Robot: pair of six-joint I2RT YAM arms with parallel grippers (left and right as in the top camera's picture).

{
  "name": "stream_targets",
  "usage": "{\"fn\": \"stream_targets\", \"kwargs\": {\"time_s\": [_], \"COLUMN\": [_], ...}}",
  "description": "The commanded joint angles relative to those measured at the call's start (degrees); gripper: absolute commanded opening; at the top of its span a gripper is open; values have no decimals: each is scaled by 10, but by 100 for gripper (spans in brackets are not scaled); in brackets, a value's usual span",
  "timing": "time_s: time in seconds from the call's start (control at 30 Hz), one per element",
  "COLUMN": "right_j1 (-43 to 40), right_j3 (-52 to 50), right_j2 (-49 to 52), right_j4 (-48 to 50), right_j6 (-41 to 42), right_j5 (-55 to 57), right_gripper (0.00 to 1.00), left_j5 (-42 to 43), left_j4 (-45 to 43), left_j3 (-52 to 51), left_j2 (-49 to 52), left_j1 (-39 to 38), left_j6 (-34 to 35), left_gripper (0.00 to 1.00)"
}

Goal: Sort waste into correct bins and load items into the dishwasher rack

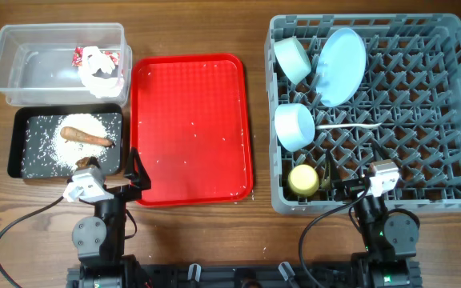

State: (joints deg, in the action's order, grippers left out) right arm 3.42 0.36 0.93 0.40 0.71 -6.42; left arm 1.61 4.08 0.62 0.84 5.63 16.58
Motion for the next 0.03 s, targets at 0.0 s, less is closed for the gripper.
{"fn": "stream_targets", "kwargs": {"time_s": [0.0], "right_j1": [-2], "right_j3": [-1], "right_j2": [-3], "right_j4": [2], "right_j6": [-5], "right_j5": [-10], "right_gripper": [100], "left_j5": [11], "left_j4": [2], "left_j3": [-3], "left_j2": [-4], "left_j1": [-2], "left_j6": [-12], "left_gripper": [100]}}
